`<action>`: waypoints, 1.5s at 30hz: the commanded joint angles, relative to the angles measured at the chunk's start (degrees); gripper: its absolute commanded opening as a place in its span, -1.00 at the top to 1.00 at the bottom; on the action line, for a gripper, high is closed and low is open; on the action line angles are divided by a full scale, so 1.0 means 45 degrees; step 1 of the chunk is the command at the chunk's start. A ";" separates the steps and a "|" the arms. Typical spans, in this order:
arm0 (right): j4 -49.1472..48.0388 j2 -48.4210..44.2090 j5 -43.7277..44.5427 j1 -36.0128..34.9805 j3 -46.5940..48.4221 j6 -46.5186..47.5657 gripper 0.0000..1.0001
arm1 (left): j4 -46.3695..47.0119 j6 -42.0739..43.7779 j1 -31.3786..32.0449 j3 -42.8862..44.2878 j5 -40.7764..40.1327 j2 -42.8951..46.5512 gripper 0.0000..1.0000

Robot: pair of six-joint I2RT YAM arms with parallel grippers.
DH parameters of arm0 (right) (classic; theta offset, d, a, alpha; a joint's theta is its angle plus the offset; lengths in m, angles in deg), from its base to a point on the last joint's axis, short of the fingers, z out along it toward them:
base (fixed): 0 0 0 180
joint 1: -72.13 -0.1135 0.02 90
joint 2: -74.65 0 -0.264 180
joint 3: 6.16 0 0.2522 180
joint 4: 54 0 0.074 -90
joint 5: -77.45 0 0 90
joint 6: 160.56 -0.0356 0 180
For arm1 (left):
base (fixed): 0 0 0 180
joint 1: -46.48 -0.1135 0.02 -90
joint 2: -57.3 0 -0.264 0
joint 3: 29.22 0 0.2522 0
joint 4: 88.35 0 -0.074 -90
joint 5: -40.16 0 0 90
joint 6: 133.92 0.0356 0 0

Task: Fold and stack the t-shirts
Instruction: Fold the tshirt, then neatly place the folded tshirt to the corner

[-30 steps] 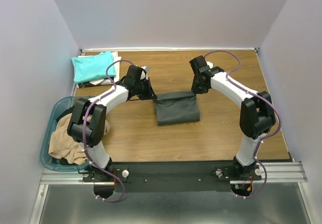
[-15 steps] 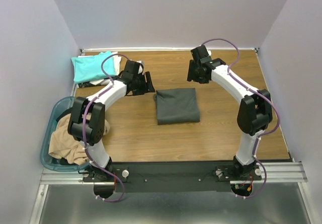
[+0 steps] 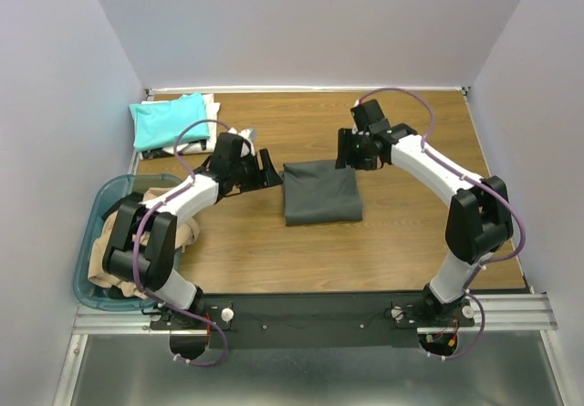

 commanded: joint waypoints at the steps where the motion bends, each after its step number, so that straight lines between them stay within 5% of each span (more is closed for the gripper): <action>1: -0.0730 -0.0475 -0.1630 -0.0423 -0.0930 -0.0113 -0.33 | 0.1855 -0.0498 -0.0004 -0.1100 0.1269 0.0708 -0.51; 21: -0.1591 0.0793 -0.1222 -0.2064 -0.3685 -0.0895 -0.33 | 0.5218 -0.1222 -0.0004 -0.3309 0.2578 -0.0501 -0.52; 45: -0.1688 0.0990 -0.0948 -0.2181 -0.3998 -0.0817 -0.33 | 0.9241 -0.2491 0.0015 -0.3876 0.3477 -0.4035 -0.52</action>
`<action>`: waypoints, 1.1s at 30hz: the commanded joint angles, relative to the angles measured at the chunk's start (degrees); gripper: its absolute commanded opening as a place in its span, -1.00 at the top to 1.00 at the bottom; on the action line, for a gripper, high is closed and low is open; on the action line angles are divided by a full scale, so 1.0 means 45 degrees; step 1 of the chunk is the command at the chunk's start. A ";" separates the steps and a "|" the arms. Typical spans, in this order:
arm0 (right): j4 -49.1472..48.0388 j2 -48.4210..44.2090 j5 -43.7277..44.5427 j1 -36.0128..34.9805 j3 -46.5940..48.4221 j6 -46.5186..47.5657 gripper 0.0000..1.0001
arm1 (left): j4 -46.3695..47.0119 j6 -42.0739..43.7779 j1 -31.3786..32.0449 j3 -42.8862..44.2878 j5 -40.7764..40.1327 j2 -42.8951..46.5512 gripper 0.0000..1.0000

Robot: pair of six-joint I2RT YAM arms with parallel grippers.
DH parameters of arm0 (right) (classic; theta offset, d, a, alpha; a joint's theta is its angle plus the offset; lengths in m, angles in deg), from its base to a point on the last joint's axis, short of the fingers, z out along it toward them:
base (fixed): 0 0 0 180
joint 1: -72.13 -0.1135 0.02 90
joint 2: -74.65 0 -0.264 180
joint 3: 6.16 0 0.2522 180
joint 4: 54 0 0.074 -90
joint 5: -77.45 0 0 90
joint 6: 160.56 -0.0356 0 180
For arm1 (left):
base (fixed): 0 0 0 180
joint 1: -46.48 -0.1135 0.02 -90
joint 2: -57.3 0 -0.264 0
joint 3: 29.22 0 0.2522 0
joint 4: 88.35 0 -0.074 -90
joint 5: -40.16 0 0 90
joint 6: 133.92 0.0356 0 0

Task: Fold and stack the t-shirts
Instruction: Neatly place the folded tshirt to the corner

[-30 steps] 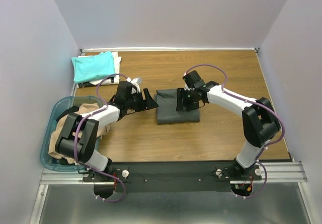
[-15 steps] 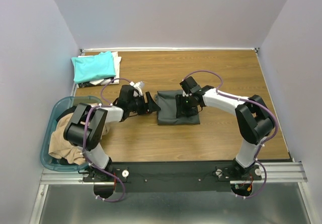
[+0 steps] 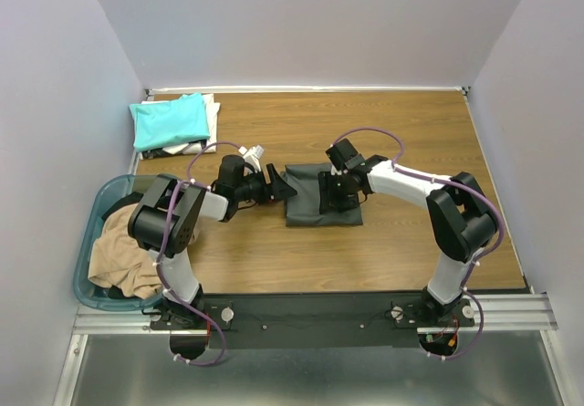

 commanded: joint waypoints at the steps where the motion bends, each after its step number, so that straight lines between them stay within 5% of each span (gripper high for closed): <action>1: -0.0090 0.0314 0.0528 -0.0103 -0.0535 -0.0034 -0.33 | -0.0199 -0.0043 0.0015 -0.0437 -0.0175 -0.1030 -0.52; 17: -0.0110 0.0334 0.0431 -0.0181 -0.0594 0.0005 -0.33 | 0.0269 -0.0551 0.0445 -0.0437 -0.0253 -0.1910 -0.36; 21: -0.0129 0.0276 0.0431 -0.0200 -0.0633 0.0005 -0.33 | 0.0269 -0.0668 0.0503 -0.0399 -0.0350 -0.2008 -0.03; 24: -0.0129 0.0256 0.0469 -0.0200 -0.0672 0.0005 -0.33 | 0.0036 -0.0572 0.0504 -0.0263 -0.0487 -0.1969 0.65; 27: -0.0129 0.0139 0.0528 -0.0200 -0.0711 0.0005 -0.33 | -0.0897 -0.0086 0.0504 0.0205 -0.0779 -0.1911 0.93; 33: -0.0071 -0.0406 0.0704 -0.0220 -0.0886 -0.0054 -0.33 | -0.6237 0.2198 0.0504 0.2932 -0.2921 -0.1501 1.00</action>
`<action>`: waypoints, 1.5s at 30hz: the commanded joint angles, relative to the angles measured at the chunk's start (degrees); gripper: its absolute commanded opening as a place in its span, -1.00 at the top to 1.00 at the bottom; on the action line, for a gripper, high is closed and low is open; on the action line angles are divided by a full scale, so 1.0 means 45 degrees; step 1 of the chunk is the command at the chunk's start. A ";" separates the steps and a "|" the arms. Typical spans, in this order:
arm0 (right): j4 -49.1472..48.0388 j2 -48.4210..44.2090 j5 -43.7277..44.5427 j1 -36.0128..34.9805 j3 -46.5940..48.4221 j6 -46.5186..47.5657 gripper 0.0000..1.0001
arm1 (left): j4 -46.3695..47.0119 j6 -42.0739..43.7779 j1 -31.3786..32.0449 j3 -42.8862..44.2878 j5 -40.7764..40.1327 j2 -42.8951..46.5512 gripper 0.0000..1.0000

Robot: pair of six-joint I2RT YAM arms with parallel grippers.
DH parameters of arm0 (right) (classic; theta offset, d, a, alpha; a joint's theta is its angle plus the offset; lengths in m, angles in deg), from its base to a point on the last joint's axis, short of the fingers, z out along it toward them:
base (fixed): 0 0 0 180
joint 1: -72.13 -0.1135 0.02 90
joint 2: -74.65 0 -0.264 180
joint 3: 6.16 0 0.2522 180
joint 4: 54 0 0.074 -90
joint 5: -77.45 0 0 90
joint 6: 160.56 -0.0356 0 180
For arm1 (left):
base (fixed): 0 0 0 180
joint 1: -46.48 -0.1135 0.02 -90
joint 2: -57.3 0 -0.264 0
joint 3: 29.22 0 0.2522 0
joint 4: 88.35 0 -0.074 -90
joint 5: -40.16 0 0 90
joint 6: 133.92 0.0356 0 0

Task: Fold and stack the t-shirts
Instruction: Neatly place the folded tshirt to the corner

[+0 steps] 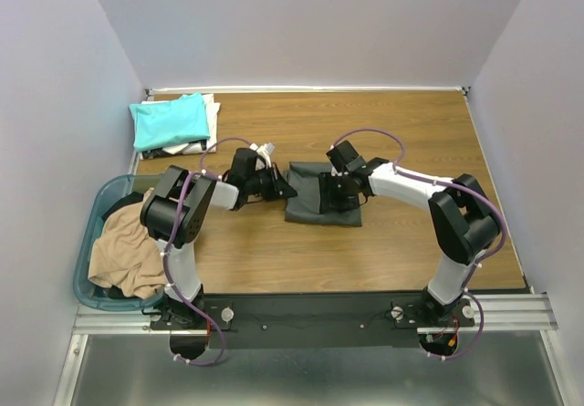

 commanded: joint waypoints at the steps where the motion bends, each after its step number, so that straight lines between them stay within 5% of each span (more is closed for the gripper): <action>1: 0.0274 -0.0276 0.0597 -0.0113 -0.0610 -0.0093 -0.33 | -0.5958 0.2725 0.0066 0.1871 -0.3092 0.0010 1.00; 8: 0.0508 -0.0883 0.0910 -0.0113 -0.0571 -0.0035 -0.34 | -1.1877 0.6552 0.0047 0.6457 -0.6722 -0.0359 1.00; 15: 0.0665 -0.1058 0.0969 -0.0113 -0.0473 0.0063 -0.34 | -1.4419 0.7807 -0.0129 0.9294 -0.9205 -0.1413 1.00; 25: 0.0743 -0.1390 0.0969 -0.0093 -0.0844 0.0297 -0.34 | -1.6318 0.8861 -0.0363 1.2769 -1.2489 -0.2664 1.00; 45: 0.0607 -0.1098 0.0871 -0.0113 -0.1020 0.0552 -0.34 | -1.8057 1.0912 -0.2257 1.8905 -1.3351 -0.4931 1.00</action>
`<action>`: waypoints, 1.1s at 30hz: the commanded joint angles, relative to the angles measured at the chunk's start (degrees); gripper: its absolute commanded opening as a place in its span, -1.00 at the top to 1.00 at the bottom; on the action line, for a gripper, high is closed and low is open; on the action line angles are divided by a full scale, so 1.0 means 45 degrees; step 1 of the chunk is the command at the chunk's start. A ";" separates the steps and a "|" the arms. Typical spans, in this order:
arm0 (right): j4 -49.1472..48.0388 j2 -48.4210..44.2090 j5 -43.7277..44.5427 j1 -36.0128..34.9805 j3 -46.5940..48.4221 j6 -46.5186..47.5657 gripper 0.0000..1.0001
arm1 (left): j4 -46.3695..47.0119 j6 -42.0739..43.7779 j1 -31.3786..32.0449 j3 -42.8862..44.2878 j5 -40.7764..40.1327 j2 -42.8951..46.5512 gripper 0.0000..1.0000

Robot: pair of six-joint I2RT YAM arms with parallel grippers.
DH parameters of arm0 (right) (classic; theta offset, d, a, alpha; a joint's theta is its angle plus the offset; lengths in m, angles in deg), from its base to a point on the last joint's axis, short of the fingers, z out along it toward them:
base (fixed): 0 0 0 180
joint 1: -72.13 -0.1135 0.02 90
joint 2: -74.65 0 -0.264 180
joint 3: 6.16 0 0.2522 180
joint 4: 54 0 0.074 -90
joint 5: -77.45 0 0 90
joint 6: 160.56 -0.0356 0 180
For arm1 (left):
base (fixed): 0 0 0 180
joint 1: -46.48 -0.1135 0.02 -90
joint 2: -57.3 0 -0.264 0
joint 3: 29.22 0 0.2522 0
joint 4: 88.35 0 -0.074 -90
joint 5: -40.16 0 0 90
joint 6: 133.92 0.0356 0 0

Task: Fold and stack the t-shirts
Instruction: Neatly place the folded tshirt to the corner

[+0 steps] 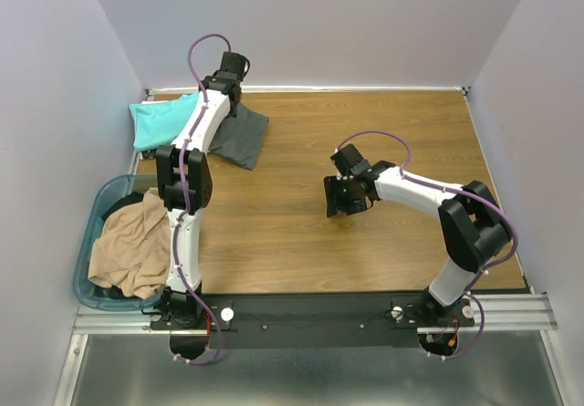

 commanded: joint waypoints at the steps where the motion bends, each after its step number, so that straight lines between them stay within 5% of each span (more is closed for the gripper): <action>1: 0.0082 -0.0054 0.0230 -0.0040 -0.0364 0.0110 -0.34 | -0.0600 0.0577 -0.0286 0.1143 -0.0421 -0.0229 1.00; 33: -0.0094 0.0084 -0.0298 -0.0059 -0.0423 -0.0281 -0.34 | -0.0249 0.0811 -0.1770 0.1771 0.1825 0.2544 1.00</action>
